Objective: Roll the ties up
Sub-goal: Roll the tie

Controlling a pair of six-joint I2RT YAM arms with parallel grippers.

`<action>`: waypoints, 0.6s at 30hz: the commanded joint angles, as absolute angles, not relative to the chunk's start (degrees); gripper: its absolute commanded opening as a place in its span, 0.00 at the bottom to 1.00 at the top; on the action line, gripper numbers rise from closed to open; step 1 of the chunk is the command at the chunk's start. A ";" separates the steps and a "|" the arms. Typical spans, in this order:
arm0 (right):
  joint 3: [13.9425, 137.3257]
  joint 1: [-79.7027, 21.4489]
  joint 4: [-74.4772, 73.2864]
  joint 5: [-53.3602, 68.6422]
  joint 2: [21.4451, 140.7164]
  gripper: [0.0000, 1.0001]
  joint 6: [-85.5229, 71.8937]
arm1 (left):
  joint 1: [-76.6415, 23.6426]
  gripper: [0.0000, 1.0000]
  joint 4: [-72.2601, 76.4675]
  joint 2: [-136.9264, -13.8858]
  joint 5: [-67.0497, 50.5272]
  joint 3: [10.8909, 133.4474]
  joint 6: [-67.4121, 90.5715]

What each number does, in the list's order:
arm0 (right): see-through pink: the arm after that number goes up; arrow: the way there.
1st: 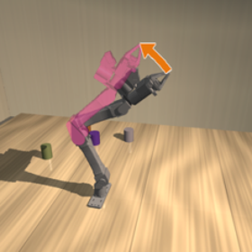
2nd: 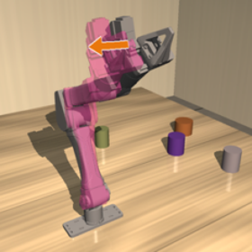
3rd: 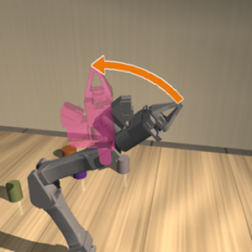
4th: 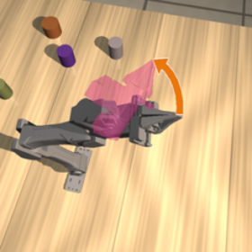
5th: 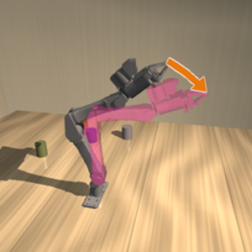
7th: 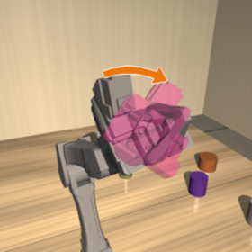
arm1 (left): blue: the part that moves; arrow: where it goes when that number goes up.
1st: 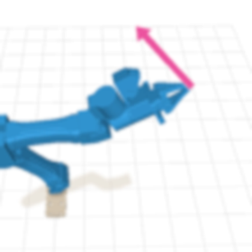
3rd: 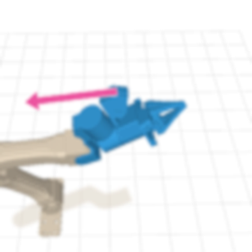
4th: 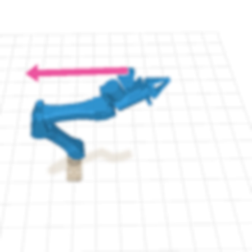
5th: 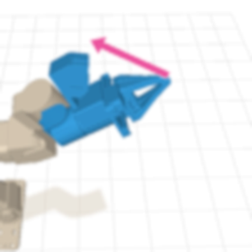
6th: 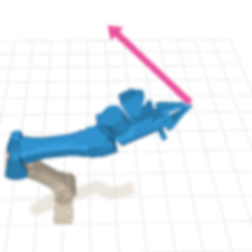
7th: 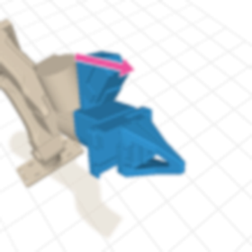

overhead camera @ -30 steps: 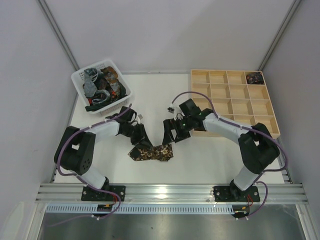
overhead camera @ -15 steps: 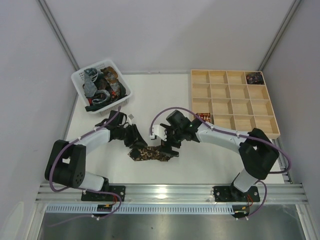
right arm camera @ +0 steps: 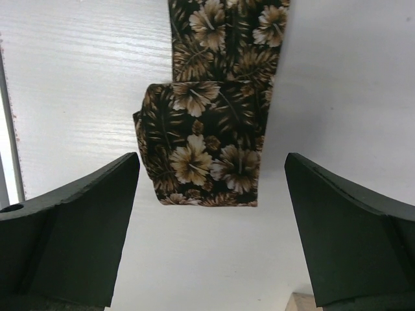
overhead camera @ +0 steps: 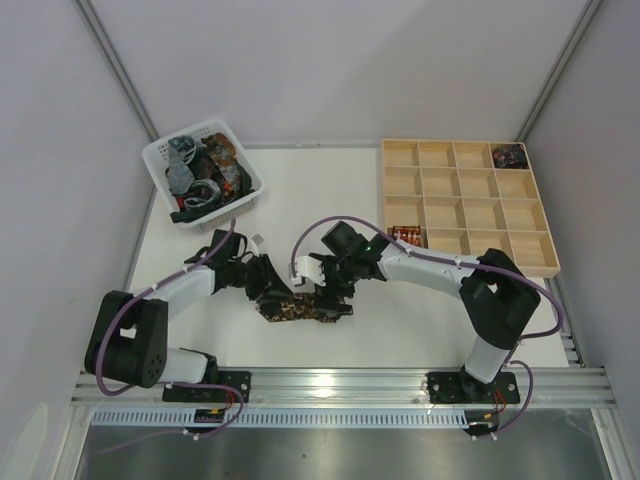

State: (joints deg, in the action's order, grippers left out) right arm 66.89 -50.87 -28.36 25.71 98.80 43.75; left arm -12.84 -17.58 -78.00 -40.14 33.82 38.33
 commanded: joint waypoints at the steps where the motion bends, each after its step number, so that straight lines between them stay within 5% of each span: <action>1: 68.91 -52.29 -29.70 27.25 99.76 1.00 44.12 | -11.69 0.32 -15.29 -75.77 -42.98 33.49 38.58; 18: 66.97 -55.20 -25.93 16.43 103.80 1.00 43.77 | -10.28 0.32 -16.52 -76.20 -44.12 34.28 37.09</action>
State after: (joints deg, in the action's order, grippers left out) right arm 66.87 -54.54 -27.94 19.40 102.94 43.55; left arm -11.16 -17.21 -77.47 -42.46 33.56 38.48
